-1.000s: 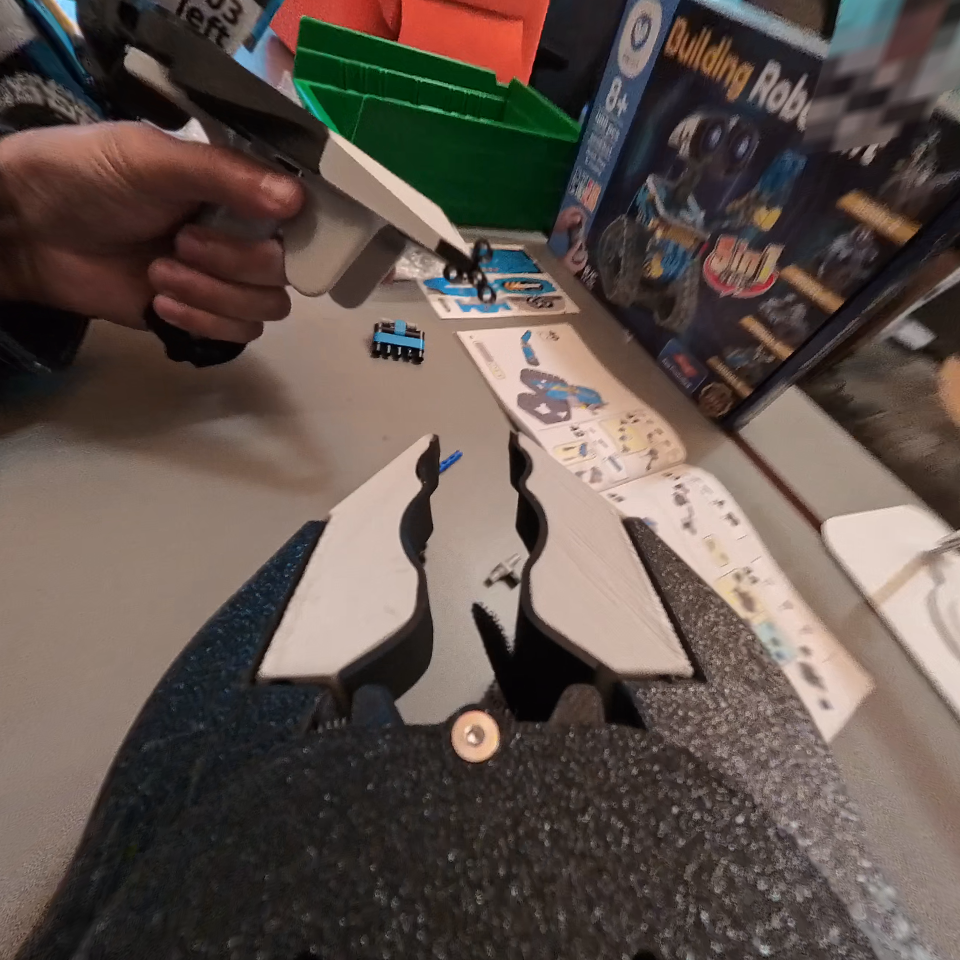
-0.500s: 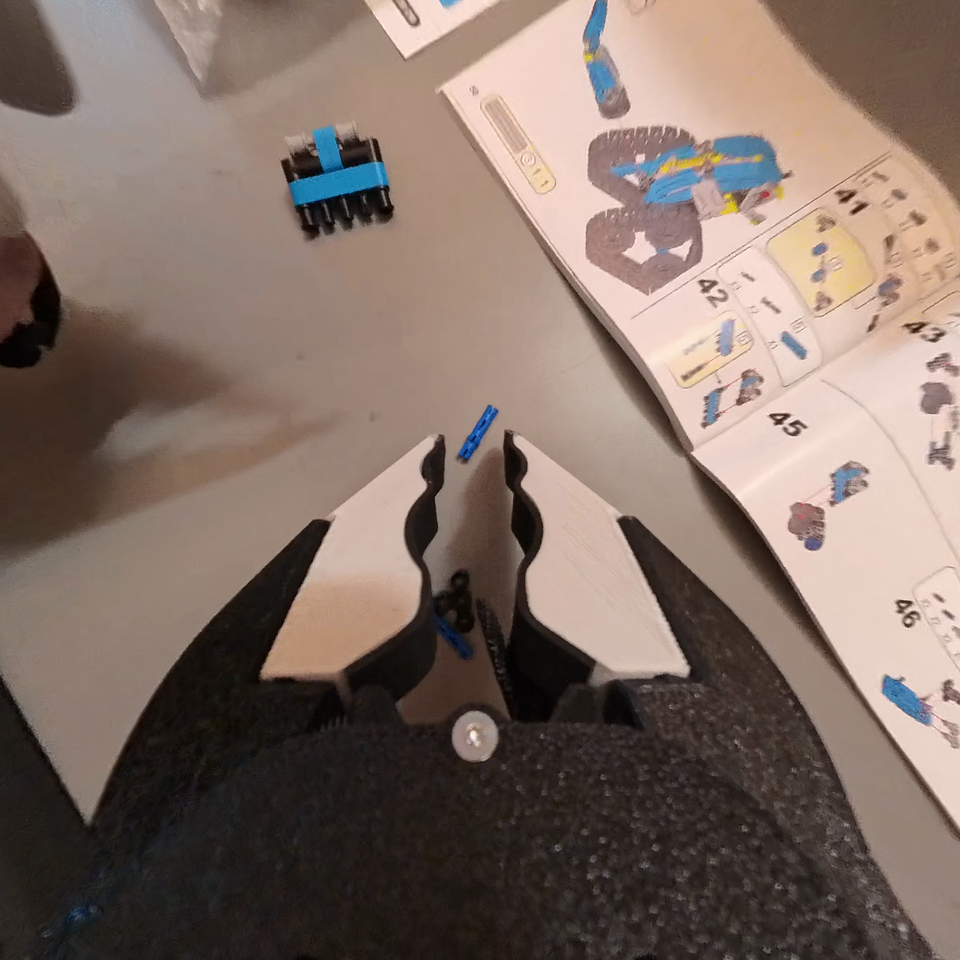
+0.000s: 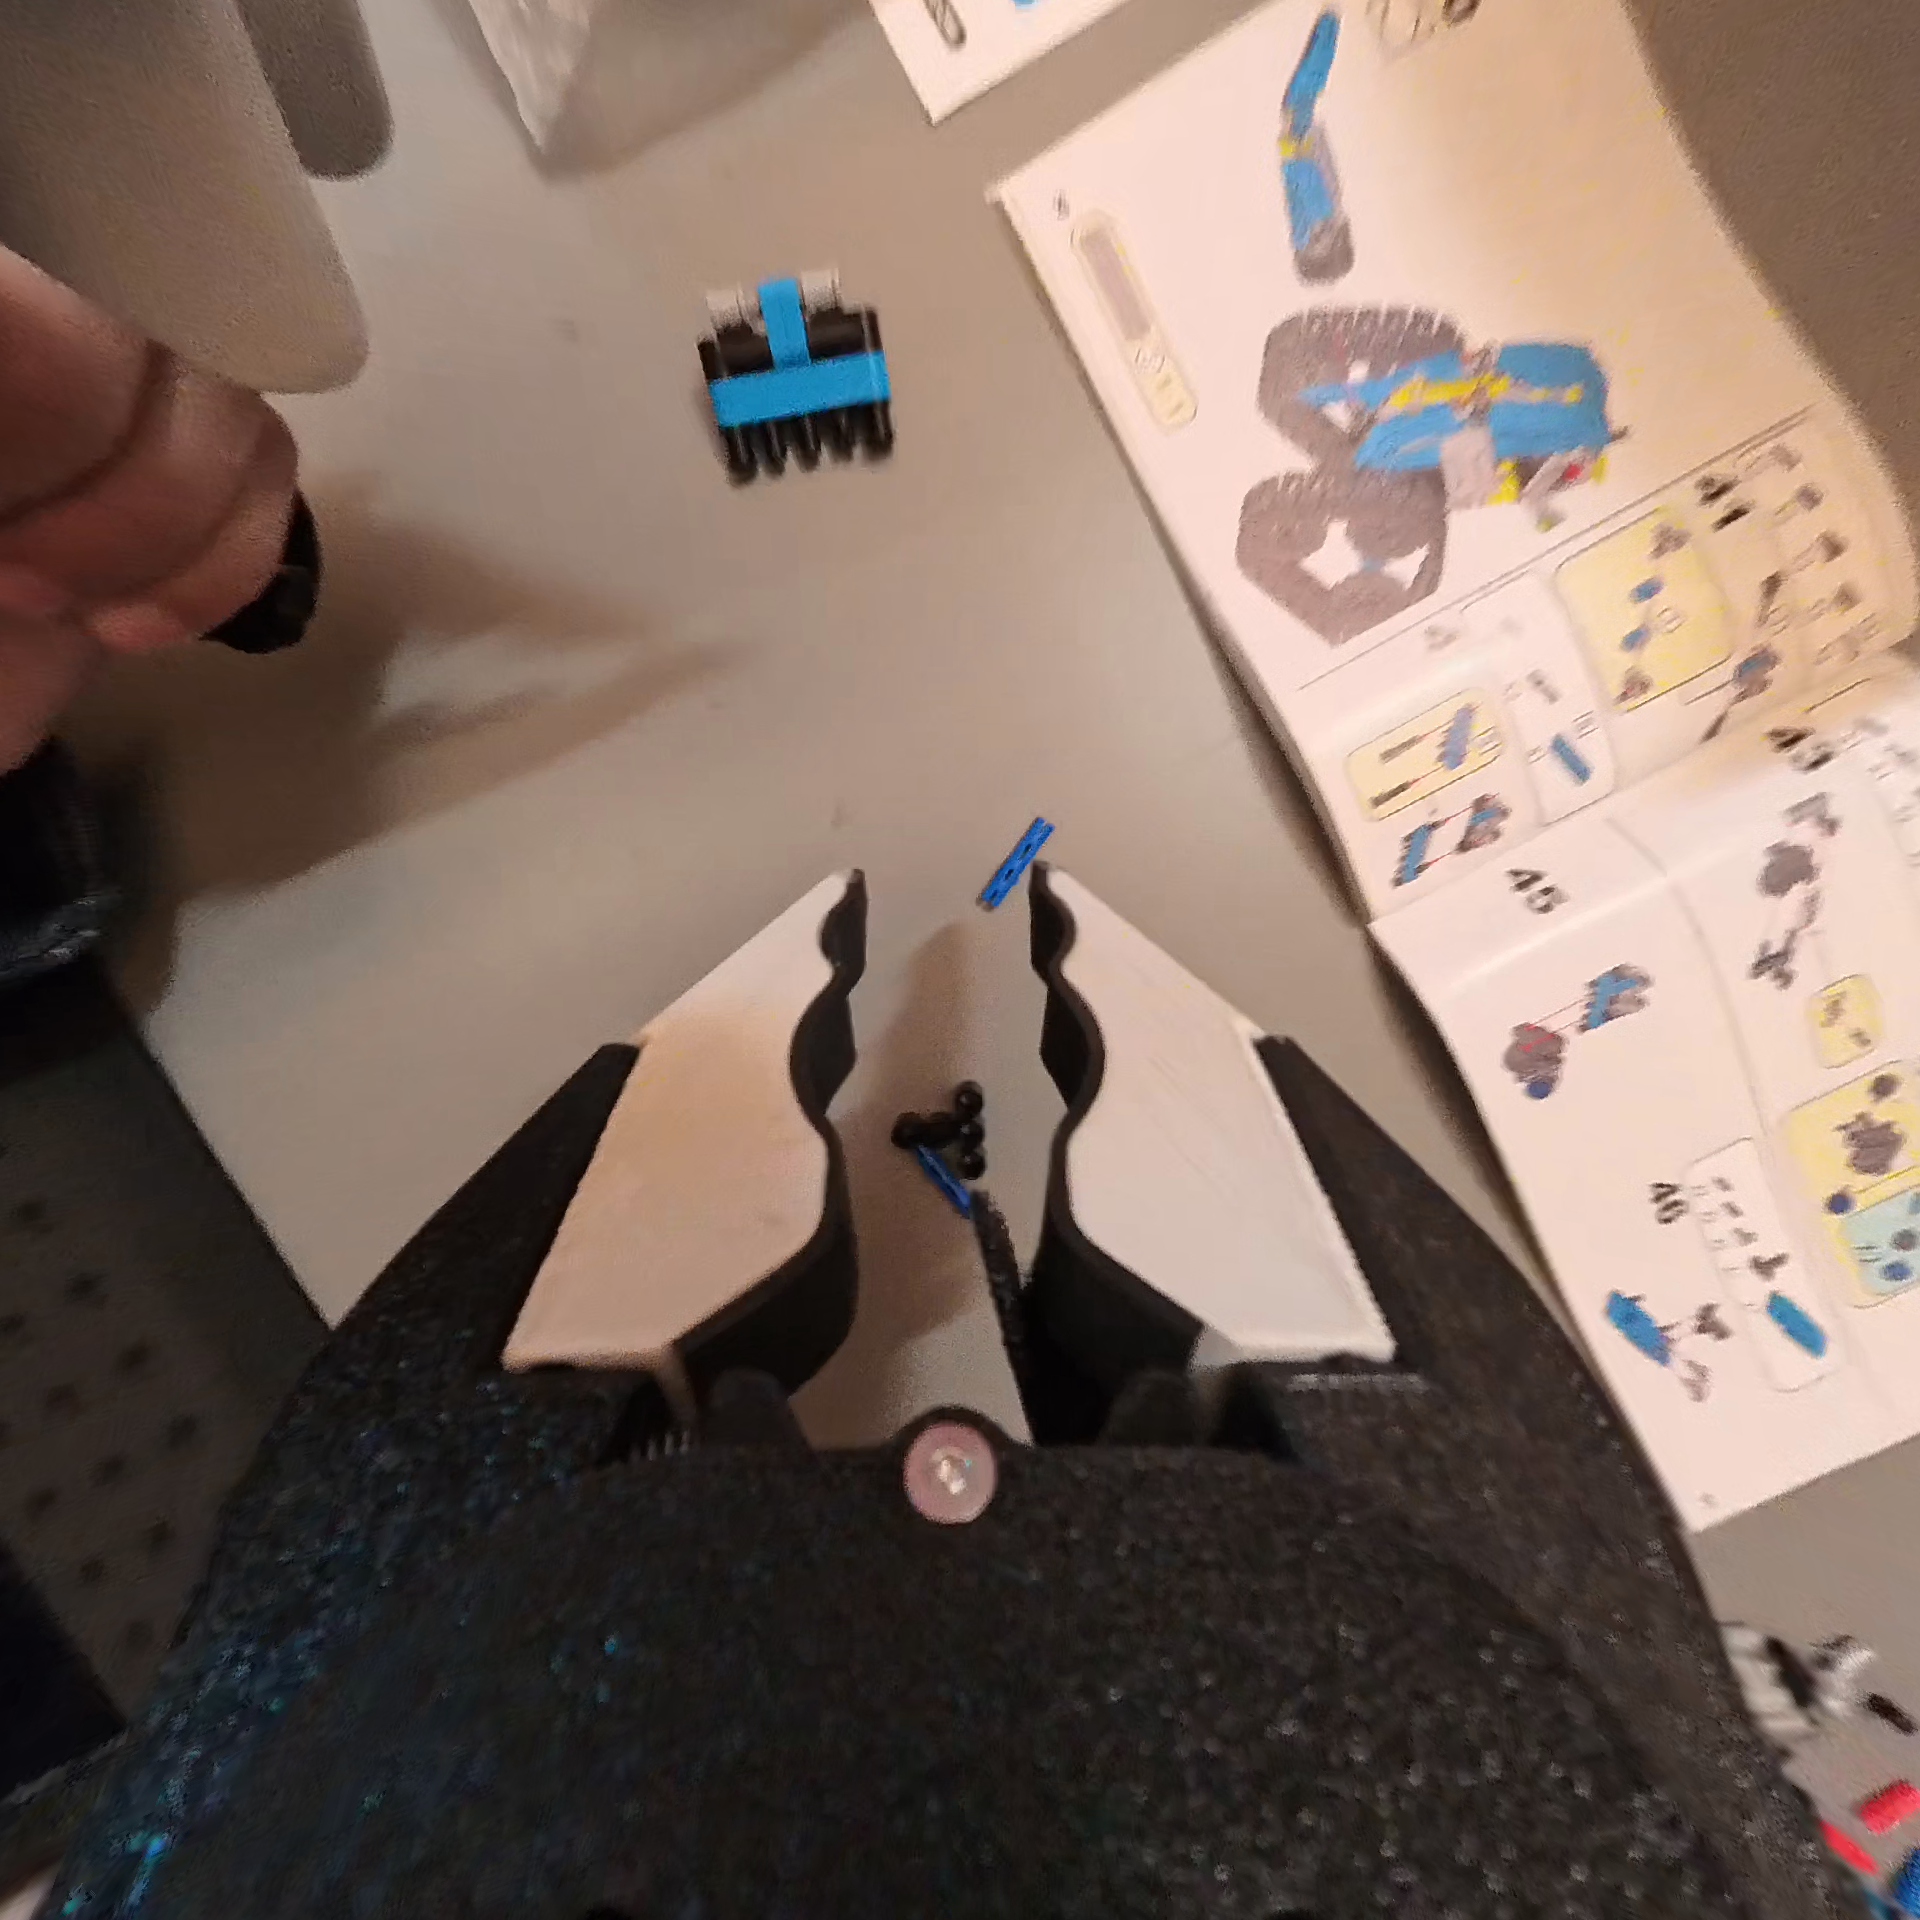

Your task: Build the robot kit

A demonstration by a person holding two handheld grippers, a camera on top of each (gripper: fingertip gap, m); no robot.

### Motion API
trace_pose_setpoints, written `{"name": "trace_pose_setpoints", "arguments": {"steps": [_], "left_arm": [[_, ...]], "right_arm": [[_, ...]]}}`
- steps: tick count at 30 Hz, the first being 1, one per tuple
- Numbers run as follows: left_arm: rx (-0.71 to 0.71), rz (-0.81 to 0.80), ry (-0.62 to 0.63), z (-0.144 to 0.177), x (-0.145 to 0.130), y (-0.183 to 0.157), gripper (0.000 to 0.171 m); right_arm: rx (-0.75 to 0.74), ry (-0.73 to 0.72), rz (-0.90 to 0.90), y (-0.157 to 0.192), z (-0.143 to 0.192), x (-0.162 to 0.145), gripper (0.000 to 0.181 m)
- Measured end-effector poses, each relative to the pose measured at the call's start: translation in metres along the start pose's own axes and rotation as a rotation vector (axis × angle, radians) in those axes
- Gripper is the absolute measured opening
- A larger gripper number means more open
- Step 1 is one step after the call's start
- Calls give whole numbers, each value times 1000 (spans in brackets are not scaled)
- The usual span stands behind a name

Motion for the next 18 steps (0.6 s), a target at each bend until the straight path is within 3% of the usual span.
{"name": "trace_pose_setpoints", "arguments": {"steps": [6,12,18], "left_arm": [[224,-30,-92,19,8,18,7],[239,-41,-116,22,11,16,8],[204,9,-133,22,11,17,8]], "right_arm": [[32,269,30,-22,-7,29,34],[14,467,56,-17,-37,38,28],[-14,419,77,-11,-37,37,32]]}}
Point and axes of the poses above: each gripper's, where its closed fingertips meet, z back along the fingers, x out of its top, y = z × x across the jaws, the point moved 10 cm from there along z, back along the fingers, and after that the axes turned 14 degrees about -z, right-handed, at the moved point
